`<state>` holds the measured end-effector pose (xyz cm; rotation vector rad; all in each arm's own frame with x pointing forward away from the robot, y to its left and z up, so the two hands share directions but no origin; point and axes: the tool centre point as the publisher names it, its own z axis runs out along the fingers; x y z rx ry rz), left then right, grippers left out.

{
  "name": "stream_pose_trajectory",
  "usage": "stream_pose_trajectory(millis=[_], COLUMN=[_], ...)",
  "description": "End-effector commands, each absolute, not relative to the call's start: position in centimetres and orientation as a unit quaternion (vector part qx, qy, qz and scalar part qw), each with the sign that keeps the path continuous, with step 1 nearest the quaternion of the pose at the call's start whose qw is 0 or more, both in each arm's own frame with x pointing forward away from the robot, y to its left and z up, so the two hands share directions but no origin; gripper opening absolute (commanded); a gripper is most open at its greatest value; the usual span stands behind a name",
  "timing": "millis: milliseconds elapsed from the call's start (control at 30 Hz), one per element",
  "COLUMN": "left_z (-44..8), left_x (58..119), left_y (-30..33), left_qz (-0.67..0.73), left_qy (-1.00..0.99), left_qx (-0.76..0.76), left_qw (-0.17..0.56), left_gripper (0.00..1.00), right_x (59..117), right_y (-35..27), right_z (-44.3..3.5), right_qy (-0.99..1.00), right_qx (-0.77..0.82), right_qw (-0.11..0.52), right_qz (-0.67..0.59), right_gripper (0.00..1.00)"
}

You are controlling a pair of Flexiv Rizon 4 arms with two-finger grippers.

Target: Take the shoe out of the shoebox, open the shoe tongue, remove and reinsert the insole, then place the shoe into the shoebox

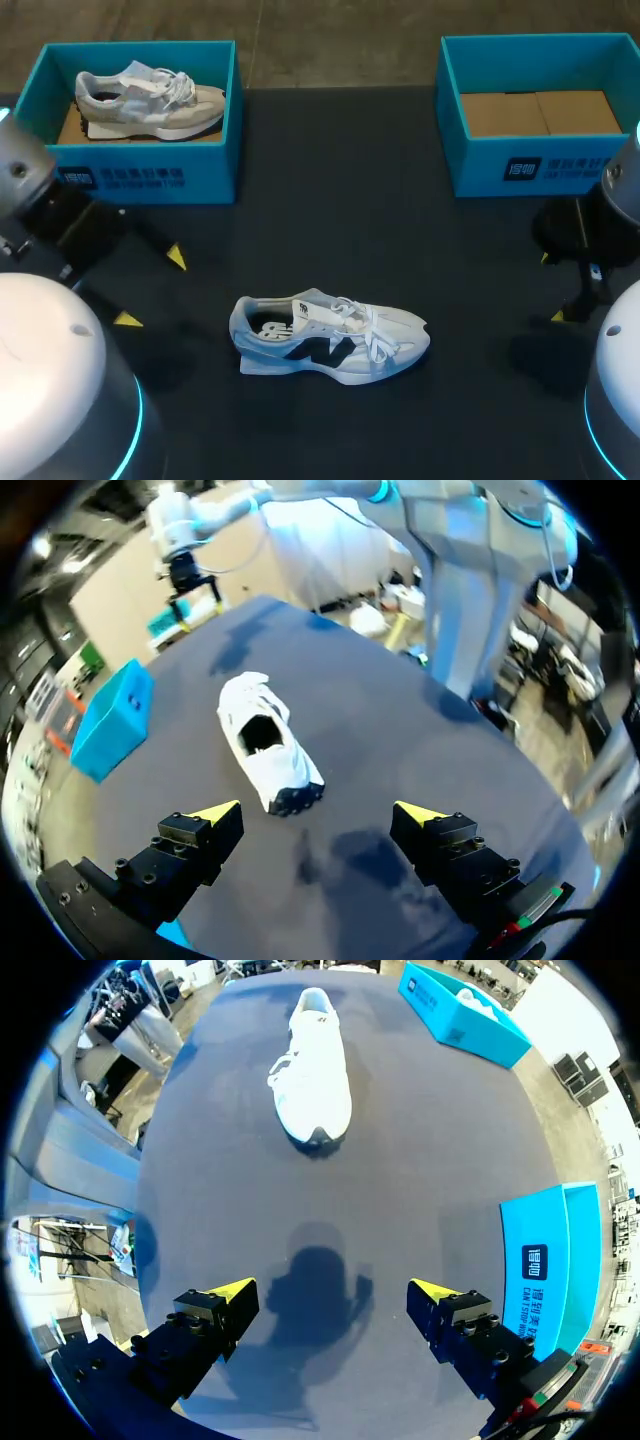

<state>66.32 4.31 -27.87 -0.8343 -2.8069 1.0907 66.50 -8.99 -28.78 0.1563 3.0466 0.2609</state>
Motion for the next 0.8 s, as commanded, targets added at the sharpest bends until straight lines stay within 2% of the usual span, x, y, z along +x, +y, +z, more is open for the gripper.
stream_pose_trajectory(millis=[33,200,533,800], left_z=[-29.1,-29.7,-31.5,-31.7], left_x=[66.2,66.6,67.3,67.2], left_y=[5.1,5.3,5.3,5.2], left_qz=[0.411,0.438,0.473,0.459], left_qy=[-0.885,-0.884,-0.867,-0.875], left_qx=[-0.217,-0.167,-0.144,-0.143], left_qw=[-0.009,-0.002,0.056,0.056], left_gripper=[1.00,1.00,1.00,1.00], right_x=[66.3,66.3,66.3,66.3], right_y=[-9.1,-9.1,-9.1,-9.1], right_z=[-28.8,-28.8,-28.8,-28.8], right_qy=[0.994,0.994,0.994,0.994], right_qx=[0.050,0.050,0.050,0.050], right_qw=[0.042,0.042,0.042,0.042], right_qz=[0.085,0.085,0.085,0.085], right_gripper=[1.00,1.00,1.00,1.00])
